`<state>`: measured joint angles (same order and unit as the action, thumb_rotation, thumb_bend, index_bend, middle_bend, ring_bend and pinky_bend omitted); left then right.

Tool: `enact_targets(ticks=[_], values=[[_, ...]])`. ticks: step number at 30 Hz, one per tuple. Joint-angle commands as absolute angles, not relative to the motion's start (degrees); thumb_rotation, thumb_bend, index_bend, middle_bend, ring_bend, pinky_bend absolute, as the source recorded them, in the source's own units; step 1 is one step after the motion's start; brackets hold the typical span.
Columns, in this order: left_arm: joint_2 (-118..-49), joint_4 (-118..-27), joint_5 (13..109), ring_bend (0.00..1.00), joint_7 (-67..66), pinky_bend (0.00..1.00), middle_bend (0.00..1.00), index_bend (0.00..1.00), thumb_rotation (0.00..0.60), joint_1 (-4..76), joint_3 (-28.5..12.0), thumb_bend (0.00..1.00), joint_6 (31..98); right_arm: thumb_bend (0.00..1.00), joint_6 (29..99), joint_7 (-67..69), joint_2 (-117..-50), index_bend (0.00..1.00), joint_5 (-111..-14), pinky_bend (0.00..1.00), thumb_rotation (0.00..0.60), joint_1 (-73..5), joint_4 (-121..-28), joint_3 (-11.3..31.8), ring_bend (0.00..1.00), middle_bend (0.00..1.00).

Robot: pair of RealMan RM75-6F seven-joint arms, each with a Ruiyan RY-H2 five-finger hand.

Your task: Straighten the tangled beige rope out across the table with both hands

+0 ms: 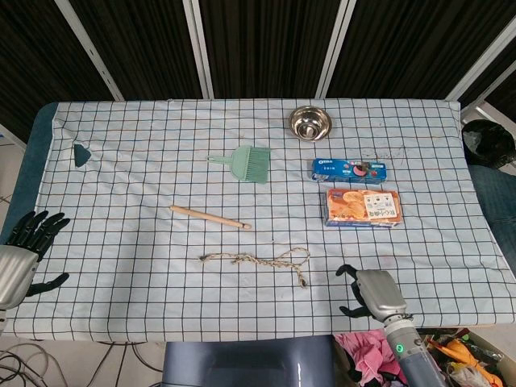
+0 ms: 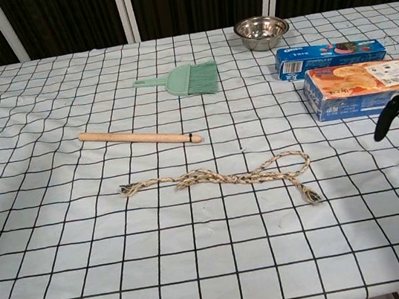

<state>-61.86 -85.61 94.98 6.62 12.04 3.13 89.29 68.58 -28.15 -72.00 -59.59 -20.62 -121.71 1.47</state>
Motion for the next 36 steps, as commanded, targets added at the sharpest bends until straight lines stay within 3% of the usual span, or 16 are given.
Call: enact_targets(ticks=[1, 19, 36], values=[[-62.7, -84.18, 94.43, 0.0, 7.29, 0.03, 0.07, 0.1, 0.6, 11.63, 3.13, 0.07, 88.89, 0.12, 69.23, -32.4, -78.13, 0.35, -55.93, 0.97, 0.6, -22.24, -119.77, 2.17, 0.96, 0.85], [-62.89, -84.43, 92.83, 0.0, 6.17, 0.02, 0.07, 0.1, 0.6, 11.43, 2.57, 0.07, 86.13, 0.11, 72.61, -41.68, -97.27, 0.37, -38.9, 0.98, 0.6, -30.05, -108.0, 10.8, 0.97, 0.87], [-63.22, -84.15, 91.97, 0.0, 5.78, 0.02, 0.07, 0.1, 0.6, 10.69, 1.39, 0.07, 86.6, 0.11, 80.47, -42.99, -107.54, 0.37, -42.79, 0.98, 0.6, -31.86, -96.6, 11.1, 0.97, 0.87]])
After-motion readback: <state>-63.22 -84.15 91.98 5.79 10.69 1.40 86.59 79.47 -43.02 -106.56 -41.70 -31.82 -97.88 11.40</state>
